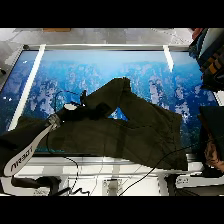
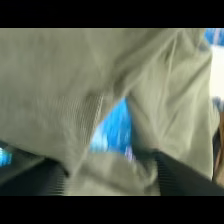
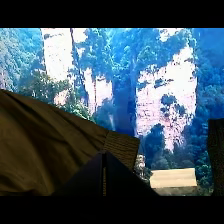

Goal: Fold the clothes and pants, and hang the long-sleeved shirts on hangers.

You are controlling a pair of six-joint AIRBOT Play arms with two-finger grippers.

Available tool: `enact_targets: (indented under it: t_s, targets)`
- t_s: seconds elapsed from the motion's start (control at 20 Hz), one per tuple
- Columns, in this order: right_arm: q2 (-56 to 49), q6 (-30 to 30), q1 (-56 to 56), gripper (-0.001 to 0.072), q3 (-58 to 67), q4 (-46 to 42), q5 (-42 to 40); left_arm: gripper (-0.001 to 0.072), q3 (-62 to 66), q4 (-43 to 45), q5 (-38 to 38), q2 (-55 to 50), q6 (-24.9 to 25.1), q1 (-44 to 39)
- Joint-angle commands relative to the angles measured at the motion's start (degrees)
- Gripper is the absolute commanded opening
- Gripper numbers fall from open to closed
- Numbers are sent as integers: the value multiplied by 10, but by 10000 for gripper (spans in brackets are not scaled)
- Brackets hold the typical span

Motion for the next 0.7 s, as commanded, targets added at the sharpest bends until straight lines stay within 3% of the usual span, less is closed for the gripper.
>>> enact_targets:
  t_s: [0.0,0.05,0.25,0.45,0.65]
  targets:
    - [0,0,0,35,-1,-1,-4,217,42,-5,53,-9,17,-4]
    - [0,0,0,35,-1,-4,-5,6,60,-4,52,-9,42,0]
    - [0,0,0,35,-1,-5,-12,10,159,-5,28,26,110,33]
    - [0,-8,0,35,-1,-5,-14,10,242,-5,31,127,178,103]
    - [0,-52,0,34,-2,15,-6,9,256,12,133,245,239,195]
